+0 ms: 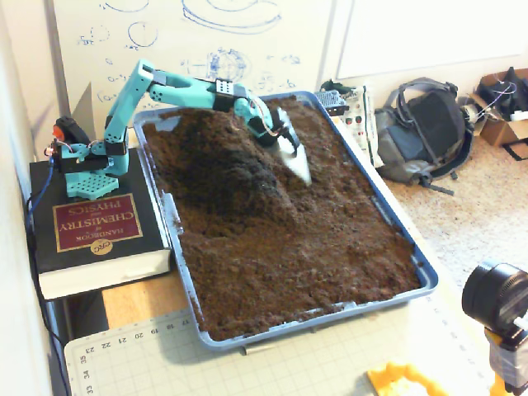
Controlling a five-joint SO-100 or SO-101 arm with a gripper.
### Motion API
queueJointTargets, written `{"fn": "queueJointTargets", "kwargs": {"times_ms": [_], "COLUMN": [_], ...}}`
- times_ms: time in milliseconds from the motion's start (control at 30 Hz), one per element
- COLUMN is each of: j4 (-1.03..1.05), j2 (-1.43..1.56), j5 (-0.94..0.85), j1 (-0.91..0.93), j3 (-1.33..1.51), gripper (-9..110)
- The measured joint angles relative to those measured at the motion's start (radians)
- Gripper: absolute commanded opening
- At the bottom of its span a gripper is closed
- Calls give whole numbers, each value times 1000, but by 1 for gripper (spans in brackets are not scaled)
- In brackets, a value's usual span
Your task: Build a berm.
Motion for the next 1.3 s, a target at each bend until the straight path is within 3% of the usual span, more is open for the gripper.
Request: {"fn": "queueJointTargets", "kwargs": {"times_ms": [233,467,1300], "j4": [-78,-81,-106], "j2": [-249,-298,-32], "j5": [21,21,-60], "j1": [-114,-221,-222], "j3": [-74,-75,345], "gripper": [0,0,0]}}
